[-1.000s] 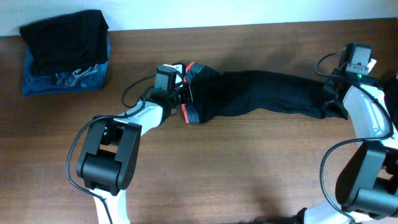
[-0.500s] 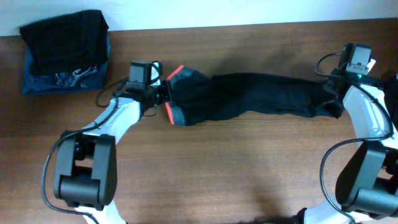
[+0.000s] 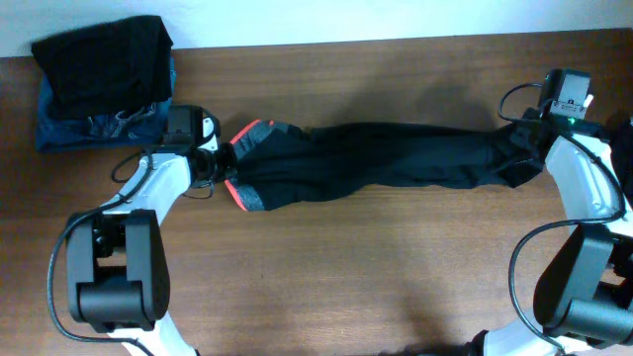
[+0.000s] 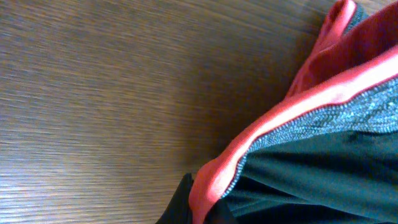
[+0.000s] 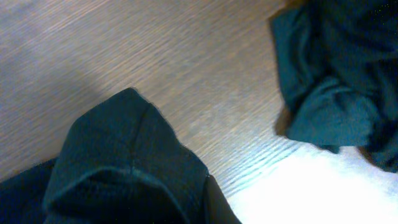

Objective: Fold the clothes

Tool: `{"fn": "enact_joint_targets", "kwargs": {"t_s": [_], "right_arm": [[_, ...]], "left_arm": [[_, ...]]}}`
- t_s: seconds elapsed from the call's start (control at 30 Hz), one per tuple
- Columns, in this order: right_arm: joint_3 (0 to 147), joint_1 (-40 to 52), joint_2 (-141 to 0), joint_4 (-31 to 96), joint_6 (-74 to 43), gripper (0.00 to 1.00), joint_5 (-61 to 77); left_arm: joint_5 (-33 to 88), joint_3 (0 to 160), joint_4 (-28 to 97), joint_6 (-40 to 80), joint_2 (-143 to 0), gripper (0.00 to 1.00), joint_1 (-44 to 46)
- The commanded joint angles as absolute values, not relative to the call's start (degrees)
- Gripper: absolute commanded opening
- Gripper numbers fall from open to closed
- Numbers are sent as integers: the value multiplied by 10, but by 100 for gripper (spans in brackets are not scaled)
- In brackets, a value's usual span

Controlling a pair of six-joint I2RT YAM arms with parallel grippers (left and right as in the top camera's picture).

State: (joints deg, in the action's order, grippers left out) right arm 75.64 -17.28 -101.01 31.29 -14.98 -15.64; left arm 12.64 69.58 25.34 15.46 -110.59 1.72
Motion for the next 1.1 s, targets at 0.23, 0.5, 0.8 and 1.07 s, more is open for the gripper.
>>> {"fn": "enact_joint_targets", "kwargs": {"t_s": [0.23, 0.5, 0.8, 1.07], "right_arm": [[761, -177, -1051, 304, -155, 3, -172], [761, -177, -1058, 280, -153, 15, -251], [761, -177, -1058, 281, -153, 54, -251], [761, -156, -1049, 289, -141, 55, -219]], "left_arm": [[36, 699, 262, 106, -1096, 1, -21], [17, 699, 269, 106, -1096, 1, -42], [17, 699, 271, 106, -1096, 2, -43], [17, 699, 271, 106, -1096, 21, -43]]}}
